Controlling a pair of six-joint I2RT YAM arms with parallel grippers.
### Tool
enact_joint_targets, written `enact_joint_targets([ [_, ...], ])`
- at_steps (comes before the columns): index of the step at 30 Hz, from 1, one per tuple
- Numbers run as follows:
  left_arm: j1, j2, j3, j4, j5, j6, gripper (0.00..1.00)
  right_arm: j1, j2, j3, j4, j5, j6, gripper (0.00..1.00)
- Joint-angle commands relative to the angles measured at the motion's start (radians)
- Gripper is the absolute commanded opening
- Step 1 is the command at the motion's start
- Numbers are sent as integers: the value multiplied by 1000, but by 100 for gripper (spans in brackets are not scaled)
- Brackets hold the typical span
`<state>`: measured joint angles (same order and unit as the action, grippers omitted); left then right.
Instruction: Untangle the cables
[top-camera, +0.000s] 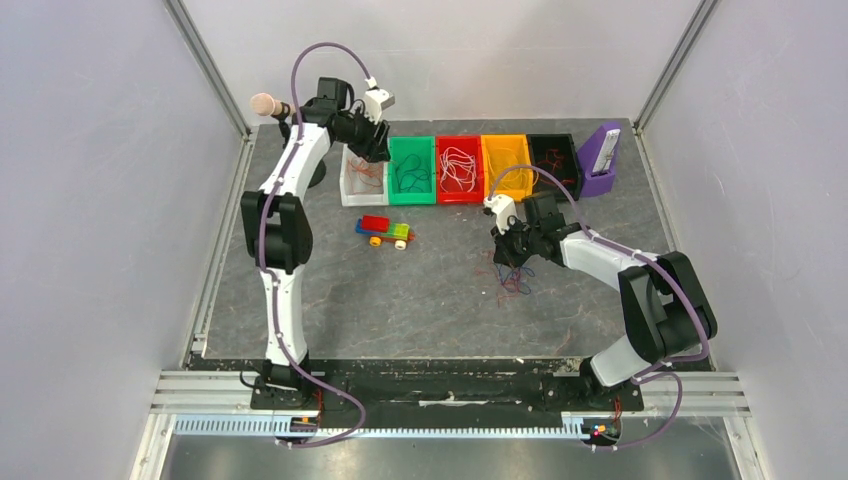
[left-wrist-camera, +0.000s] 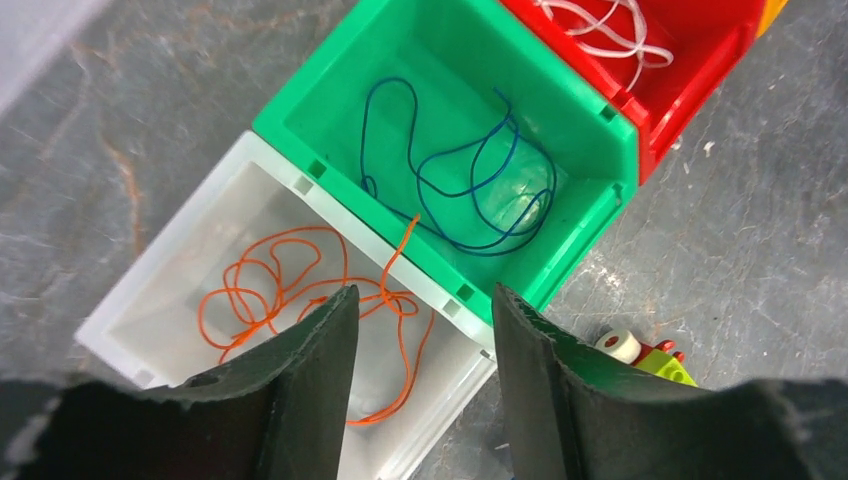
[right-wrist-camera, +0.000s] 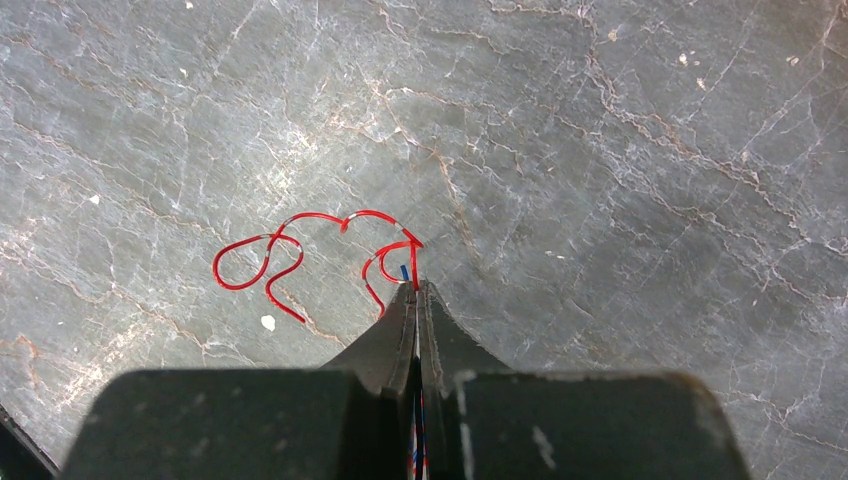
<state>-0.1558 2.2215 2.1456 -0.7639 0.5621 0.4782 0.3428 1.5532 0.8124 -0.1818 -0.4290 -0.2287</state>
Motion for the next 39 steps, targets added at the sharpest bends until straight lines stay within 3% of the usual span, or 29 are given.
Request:
enact_joint_targets([
  [1,13,70,86,-58,35,14,60,-5,-21,24,18,-10,-6,0],
  [6,21,115,91,-22,3,-37,62,-5,-15,22,18,-11,-8,0],
  [14,42,150,84,2,83,-108,50,-13,-14,21,15,-10,-16,0],
  [19,45,164,80,18,112,-157,53,-17,-11,22,12,-11,-17,0],
  [27,51,188,69,51,132,-217,50,-22,-9,29,-1,-15,-22,0],
  [36,58,183,56,89,161,-266,26,-24,1,44,-13,-19,-23,0],
  [39,62,167,47,98,170,-273,12,-24,4,48,-15,-17,-24,0],
])
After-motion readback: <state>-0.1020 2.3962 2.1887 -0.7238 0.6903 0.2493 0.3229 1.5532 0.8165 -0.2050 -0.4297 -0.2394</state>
